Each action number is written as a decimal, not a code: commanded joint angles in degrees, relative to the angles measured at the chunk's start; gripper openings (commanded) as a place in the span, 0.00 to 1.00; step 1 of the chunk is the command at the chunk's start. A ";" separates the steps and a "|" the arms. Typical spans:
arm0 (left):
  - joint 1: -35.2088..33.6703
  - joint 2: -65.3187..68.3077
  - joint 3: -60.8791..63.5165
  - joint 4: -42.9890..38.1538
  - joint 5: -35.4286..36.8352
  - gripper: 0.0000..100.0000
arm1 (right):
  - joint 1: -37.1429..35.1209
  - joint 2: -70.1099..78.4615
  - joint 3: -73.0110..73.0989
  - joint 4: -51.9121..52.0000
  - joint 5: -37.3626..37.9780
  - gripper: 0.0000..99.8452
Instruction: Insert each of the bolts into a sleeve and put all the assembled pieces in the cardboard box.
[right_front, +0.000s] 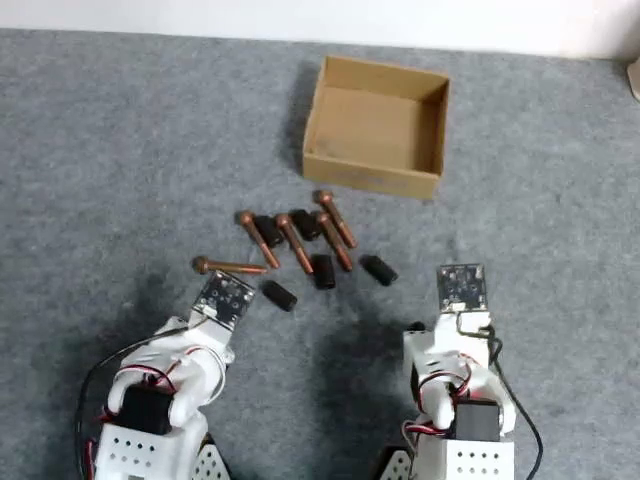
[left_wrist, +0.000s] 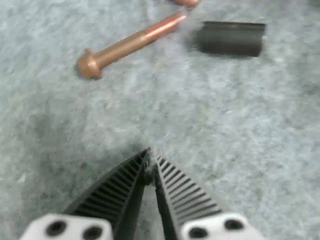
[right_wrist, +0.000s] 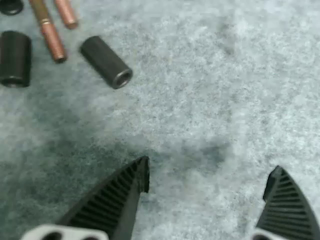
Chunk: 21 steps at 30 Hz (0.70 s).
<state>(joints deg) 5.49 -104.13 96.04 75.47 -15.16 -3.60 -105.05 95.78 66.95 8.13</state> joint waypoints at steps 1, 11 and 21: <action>-0.57 -0.13 0.84 0.18 -0.35 0.01 | -1.54 -0.22 6.11 0.22 -0.35 0.34; -14.46 -0.13 -9.98 0.88 -5.36 0.01 | 3.82 -0.22 5.93 0.31 -0.09 0.34; -7.25 0.13 -15.25 -13.80 4.04 0.01 | 17.80 -0.22 5.76 -1.54 5.01 0.34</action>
<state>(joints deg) -5.93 -104.22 84.79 67.65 -13.49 12.84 -105.05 95.78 67.12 8.57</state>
